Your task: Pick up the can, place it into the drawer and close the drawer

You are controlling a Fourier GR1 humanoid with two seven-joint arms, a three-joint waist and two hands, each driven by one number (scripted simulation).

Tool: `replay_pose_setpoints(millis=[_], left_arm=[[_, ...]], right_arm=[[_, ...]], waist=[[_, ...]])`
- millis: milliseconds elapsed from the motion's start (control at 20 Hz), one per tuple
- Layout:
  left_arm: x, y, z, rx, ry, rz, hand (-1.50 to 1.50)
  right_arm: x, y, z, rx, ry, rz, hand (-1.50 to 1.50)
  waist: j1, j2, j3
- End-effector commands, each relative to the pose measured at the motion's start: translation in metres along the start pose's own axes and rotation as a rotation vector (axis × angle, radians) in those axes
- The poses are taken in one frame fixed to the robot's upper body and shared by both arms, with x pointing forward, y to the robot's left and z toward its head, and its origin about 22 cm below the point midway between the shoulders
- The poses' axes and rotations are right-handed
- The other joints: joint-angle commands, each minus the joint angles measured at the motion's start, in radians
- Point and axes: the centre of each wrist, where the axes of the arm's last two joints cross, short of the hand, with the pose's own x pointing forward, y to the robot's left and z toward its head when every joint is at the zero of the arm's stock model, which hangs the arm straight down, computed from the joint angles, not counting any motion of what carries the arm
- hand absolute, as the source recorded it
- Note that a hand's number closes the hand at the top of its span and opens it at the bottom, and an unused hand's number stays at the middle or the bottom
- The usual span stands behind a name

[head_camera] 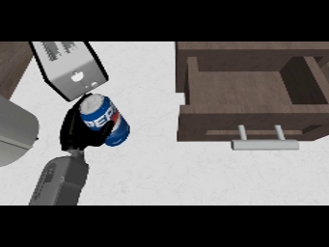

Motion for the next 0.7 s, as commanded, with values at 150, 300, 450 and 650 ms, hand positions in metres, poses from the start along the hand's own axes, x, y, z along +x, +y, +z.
replay_pose_setpoints(millis=[150, 300, 450, 650], left_arm=[[0.052, -0.048, -0.011, -0.030, -0.046, -0.047, 1.50], [0.075, -0.074, -0.032, -0.034, -0.059, -0.069, 1.50], [0.095, -0.094, -0.041, -0.052, -0.060, -0.078, 1.50], [0.101, -0.107, -0.030, -0.050, -0.071, -0.090, 1.50]], right_arm=[[-0.001, 0.010, 0.000, 0.008, 0.005, 0.003, -1.50], [0.006, 0.013, 0.004, -0.002, -0.016, -0.002, -1.50], [0.011, 0.002, -0.008, -0.006, -0.003, -0.008, -1.50], [-0.004, 0.015, -0.006, -0.005, -0.003, -0.013, -1.50]], waist=[[-0.002, 0.001, 0.000], [-0.009, 0.002, 0.000], [-0.007, 0.002, 0.000], [-0.004, 0.002, 0.000]])
